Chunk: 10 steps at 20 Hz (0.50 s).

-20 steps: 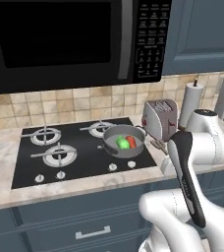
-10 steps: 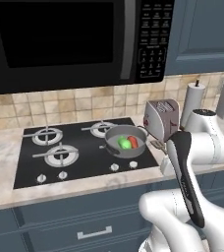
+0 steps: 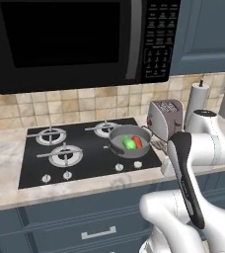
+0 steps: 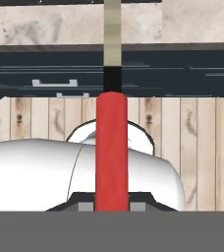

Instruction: Put the corn and sweet potato in the pot. Retrieve the spatula and lightly stir the vegetables in the pot.

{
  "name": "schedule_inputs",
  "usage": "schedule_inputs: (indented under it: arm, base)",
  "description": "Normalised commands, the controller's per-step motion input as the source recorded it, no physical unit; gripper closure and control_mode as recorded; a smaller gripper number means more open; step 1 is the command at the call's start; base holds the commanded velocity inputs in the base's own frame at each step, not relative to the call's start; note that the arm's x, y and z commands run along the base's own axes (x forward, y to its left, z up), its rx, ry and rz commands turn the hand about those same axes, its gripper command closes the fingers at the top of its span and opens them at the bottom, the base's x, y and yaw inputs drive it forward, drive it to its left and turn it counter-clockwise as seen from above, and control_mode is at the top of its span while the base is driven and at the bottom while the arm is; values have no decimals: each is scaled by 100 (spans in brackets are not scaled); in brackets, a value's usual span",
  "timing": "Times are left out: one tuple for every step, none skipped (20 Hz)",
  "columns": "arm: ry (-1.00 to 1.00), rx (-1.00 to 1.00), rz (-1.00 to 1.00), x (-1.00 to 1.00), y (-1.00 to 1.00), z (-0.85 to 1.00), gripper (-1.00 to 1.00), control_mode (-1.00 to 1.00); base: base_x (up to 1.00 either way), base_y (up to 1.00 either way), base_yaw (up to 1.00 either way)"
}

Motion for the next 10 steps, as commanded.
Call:
schedule_inputs:
  arm:
    - [0, 0, 0, 0, 0, 0, 100, 100]
    - [0, 0, 0, 0, 0, 0, 100, 100]
    - [0, 0, 0, 0, 0, 0, 100, 100]
    - [0, 0, 0, 0, 0, 0, 100, 100]
    - [0, 0, 0, 0, 0, 0, 100, 100]
    - [0, 0, 0, 0, 0, 0, 100, 100]
    - [0, 0, 0, 0, 0, 0, 100, 100]
    - [0, 0, 0, 0, 0, 0, 100, 100]
    - [0, 0, 0, 0, 0, 0, 100, 100]
    - [0, 0, 0, 0, 0, 0, 100, 100]
  base:
    - [0, 26, 0]
    - [0, 31, 0]
    - [0, 33, 0]
    - [0, 29, 0]
    - [0, 29, 0]
    - [0, 29, 0]
    - [0, 31, 0]
    - [0, 39, 0]
    - [0, 41, 0]
    - [1, 37, 0]
